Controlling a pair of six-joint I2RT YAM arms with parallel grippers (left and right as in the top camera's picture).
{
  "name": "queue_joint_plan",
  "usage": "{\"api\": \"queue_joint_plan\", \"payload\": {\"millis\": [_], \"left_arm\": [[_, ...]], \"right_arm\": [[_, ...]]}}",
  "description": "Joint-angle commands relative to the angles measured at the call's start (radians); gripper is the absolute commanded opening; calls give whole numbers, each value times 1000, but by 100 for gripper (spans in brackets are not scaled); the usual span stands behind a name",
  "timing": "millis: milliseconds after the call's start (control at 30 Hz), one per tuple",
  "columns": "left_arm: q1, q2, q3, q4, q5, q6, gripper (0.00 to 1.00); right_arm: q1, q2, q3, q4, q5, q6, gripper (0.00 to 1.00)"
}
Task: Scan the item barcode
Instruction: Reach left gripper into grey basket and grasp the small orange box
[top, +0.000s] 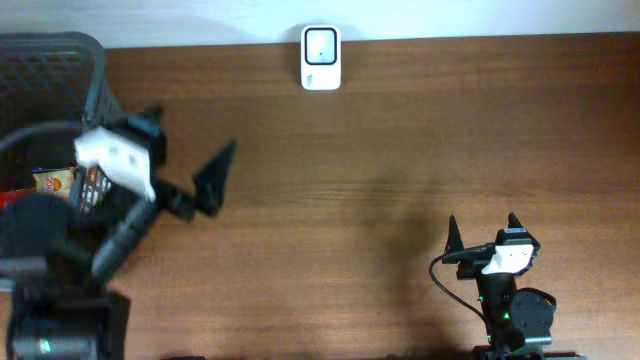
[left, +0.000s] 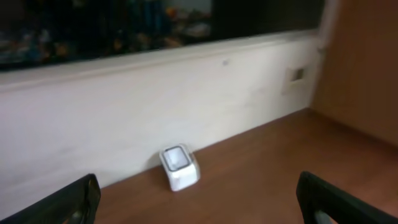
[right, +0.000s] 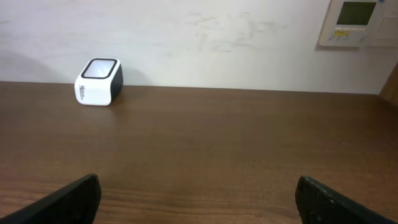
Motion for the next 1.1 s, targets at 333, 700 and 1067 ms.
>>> {"api": "queue_joint_plan", "payload": {"millis": [333,700,1067], "left_arm": [[471,785,1023,-711,-610,-45,99],[644,929,959,-955,-579,-56,99],[639,1106,895,-943,-391,80,74]], "right_arm": [[-3,-4,-9,-2,5,11,99],[-3,-4,-9,-2,5,11,99],[-3,-4,-9,-2,5,11,99]]}}
